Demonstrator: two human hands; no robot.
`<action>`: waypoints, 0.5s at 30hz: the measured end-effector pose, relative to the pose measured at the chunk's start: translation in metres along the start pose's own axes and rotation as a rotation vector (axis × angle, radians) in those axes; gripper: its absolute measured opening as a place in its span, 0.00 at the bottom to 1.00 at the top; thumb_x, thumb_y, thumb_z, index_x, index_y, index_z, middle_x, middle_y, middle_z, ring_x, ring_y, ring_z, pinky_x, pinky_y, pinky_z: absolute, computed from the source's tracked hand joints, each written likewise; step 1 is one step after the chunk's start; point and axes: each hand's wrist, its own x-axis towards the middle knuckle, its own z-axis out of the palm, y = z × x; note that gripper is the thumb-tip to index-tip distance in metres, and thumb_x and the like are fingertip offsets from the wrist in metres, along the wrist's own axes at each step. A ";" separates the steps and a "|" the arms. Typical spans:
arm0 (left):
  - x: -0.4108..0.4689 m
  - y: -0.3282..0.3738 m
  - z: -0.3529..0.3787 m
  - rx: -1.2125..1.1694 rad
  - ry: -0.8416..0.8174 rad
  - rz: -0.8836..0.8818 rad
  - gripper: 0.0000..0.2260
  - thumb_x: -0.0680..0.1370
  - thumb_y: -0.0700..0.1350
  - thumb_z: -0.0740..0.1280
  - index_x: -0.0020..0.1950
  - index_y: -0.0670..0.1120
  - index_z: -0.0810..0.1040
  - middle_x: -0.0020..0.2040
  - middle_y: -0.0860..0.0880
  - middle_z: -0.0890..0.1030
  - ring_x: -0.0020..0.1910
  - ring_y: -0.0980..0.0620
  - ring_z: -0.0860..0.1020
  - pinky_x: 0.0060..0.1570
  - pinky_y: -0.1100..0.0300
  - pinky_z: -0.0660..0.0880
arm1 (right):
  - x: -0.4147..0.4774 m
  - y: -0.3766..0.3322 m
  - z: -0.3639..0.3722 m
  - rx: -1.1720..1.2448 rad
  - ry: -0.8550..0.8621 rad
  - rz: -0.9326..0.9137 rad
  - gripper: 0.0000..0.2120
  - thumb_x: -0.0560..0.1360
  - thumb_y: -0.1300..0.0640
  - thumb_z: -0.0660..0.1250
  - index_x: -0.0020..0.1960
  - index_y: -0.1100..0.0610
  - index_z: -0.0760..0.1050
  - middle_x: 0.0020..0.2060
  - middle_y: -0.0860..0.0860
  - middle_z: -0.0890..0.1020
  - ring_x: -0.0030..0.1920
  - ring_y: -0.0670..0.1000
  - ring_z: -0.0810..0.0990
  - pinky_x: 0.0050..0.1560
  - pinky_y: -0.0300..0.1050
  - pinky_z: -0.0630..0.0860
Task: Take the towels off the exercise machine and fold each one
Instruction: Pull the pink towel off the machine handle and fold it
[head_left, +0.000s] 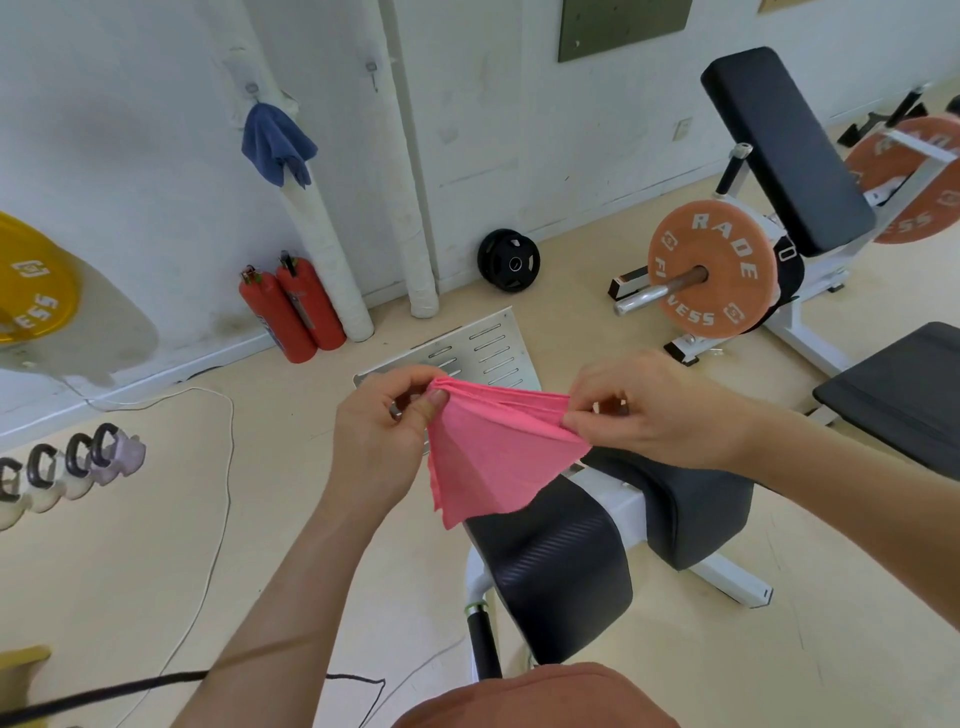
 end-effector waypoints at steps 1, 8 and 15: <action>0.000 0.001 0.001 -0.004 0.000 0.012 0.11 0.75 0.35 0.68 0.47 0.52 0.81 0.42 0.56 0.82 0.40 0.66 0.75 0.40 0.76 0.66 | 0.001 -0.001 -0.003 0.064 -0.063 0.061 0.12 0.77 0.50 0.66 0.37 0.53 0.80 0.34 0.47 0.80 0.33 0.48 0.77 0.36 0.46 0.74; -0.005 -0.003 0.010 -0.056 -0.040 -0.066 0.14 0.74 0.33 0.67 0.42 0.53 0.80 0.30 0.59 0.79 0.30 0.61 0.74 0.34 0.72 0.69 | 0.003 -0.006 -0.021 -0.101 -0.332 0.191 0.09 0.69 0.46 0.74 0.38 0.47 0.76 0.30 0.40 0.78 0.33 0.41 0.76 0.36 0.31 0.69; 0.015 -0.022 0.021 -0.149 -0.028 -0.244 0.14 0.74 0.33 0.68 0.39 0.52 0.81 0.30 0.58 0.81 0.31 0.61 0.77 0.35 0.68 0.73 | 0.034 0.034 -0.002 0.202 -0.111 0.386 0.07 0.71 0.63 0.73 0.44 0.60 0.75 0.33 0.55 0.84 0.32 0.53 0.83 0.34 0.45 0.80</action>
